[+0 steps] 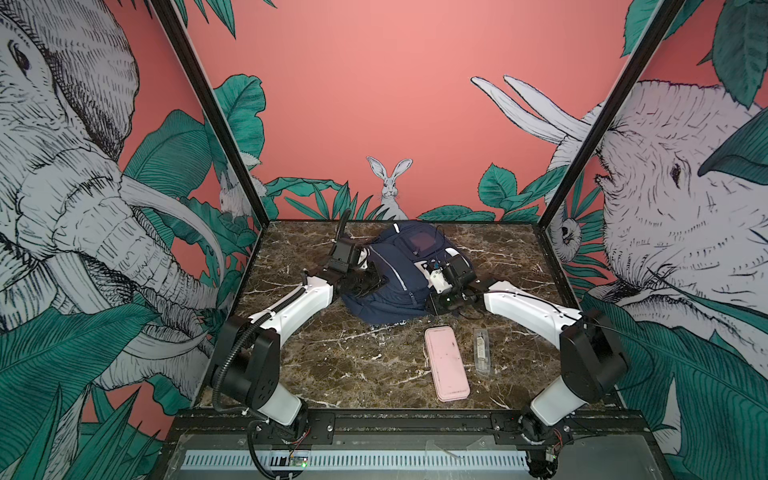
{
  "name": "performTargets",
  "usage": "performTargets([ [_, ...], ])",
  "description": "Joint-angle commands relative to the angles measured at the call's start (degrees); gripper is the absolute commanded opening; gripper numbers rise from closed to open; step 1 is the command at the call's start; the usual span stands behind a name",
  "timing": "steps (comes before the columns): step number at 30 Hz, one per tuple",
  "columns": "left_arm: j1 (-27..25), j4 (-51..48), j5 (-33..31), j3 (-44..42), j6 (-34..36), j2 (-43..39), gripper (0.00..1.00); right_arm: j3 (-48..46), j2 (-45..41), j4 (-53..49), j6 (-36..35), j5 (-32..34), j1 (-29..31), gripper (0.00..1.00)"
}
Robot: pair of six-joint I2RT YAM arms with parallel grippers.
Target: Pack the student bag
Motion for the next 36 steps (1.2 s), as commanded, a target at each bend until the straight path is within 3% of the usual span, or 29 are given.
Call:
performTargets([
  [1, 0.52, 5.03, 0.35, 3.14, 0.69, -4.44, 0.00, 1.82, 1.41, -0.22, -0.04, 1.84, 0.74, 0.35],
  [25, 0.51, 4.66, 0.26, 3.82, 0.63, -3.73, 0.00, 9.25, 9.85, -6.43, 3.42, 13.18, 6.00, 0.35],
  [31, 0.51, 4.42, 0.44, 4.04, 0.68, -3.54, 0.00, 5.12, 6.91, 1.79, 9.88, 11.58, 6.04, 0.39],
  [36, 0.51, 4.38, 0.45, 4.41, 0.77, -3.63, 0.00, 5.02, 7.52, 1.99, 10.53, 14.50, 6.04, 0.32],
])
